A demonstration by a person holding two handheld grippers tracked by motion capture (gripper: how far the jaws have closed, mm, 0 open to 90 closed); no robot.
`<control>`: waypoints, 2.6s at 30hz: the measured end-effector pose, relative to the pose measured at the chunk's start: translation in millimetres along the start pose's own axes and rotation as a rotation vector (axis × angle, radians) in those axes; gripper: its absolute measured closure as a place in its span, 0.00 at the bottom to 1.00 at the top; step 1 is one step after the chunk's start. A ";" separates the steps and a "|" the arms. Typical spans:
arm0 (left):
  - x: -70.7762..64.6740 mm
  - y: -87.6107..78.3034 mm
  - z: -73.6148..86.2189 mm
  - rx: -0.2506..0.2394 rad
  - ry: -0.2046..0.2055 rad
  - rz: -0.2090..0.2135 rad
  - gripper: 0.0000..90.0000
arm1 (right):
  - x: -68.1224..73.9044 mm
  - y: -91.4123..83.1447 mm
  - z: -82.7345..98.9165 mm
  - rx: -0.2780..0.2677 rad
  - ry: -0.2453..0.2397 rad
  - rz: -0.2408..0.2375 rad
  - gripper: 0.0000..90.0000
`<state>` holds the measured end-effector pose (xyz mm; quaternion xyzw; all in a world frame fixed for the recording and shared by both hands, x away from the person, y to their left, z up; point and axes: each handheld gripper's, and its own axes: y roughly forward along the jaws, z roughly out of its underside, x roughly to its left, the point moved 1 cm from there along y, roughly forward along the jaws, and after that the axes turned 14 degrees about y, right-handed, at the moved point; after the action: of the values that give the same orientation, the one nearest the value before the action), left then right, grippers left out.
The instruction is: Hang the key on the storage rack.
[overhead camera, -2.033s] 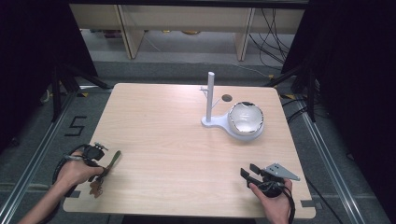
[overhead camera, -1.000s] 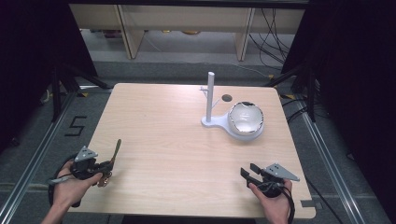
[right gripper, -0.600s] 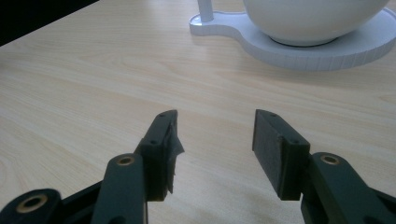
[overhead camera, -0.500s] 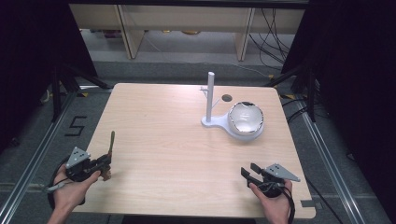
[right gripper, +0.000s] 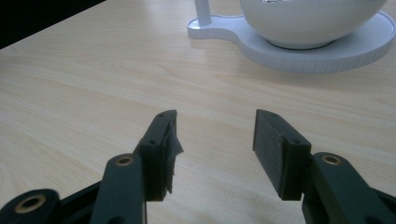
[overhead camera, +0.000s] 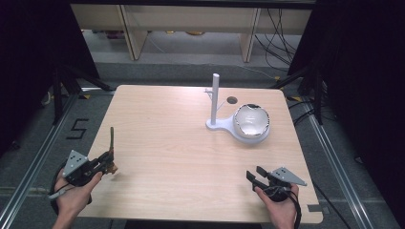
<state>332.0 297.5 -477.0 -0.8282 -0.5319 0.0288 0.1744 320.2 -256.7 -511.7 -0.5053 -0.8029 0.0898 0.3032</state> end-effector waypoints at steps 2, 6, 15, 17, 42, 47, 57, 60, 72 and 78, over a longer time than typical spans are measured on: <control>-1.1 -0.5 -1.7 -0.014 0.002 -0.007 0.88 | 0.0 0.3 0.0 -0.002 -0.001 0.000 0.56; -2.7 -0.5 -4.7 -0.050 0.006 -0.015 0.88 | -0.2 1.8 0.4 -0.013 -0.001 -0.005 0.56; -3.6 -2.5 -9.3 -0.098 0.014 -0.041 0.88 | -0.6 3.0 0.2 -0.034 -0.020 0.005 0.55; -4.0 -3.4 -10.7 -0.114 0.016 -0.051 0.88 | 0.2 3.3 0.6 -0.029 -0.013 0.002 0.55; -16.5 13.1 -30.8 -0.150 0.065 -0.049 0.88 | -0.1 1.2 -0.2 -0.031 -0.015 0.013 0.55; -18.4 16.7 -33.5 -0.162 0.067 -0.042 0.88 | 0.7 -1.3 -0.2 -0.017 -0.006 0.014 0.55; -20.7 20.1 -38.2 -0.157 0.080 -0.041 0.88 | -1.2 0.0 -0.4 -0.016 -0.027 0.023 0.54; -21.6 21.1 -39.7 -0.161 0.080 -0.040 0.88 | 3.0 -1.4 1.0 -0.004 0.021 0.017 0.54; -27.2 28.2 -44.9 -0.165 0.096 -0.033 0.88 | 2.8 -2.0 0.9 -0.004 0.026 0.016 0.54; -29.7 32.1 -48.5 -0.166 0.104 -0.025 0.88 | 3.1 -2.2 1.1 -0.002 0.031 0.012 0.54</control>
<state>358.3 246.5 -445.8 -0.8335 -0.5329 -0.0606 0.1327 317.0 -254.8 -510.4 -0.5118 -0.7951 0.0830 0.3146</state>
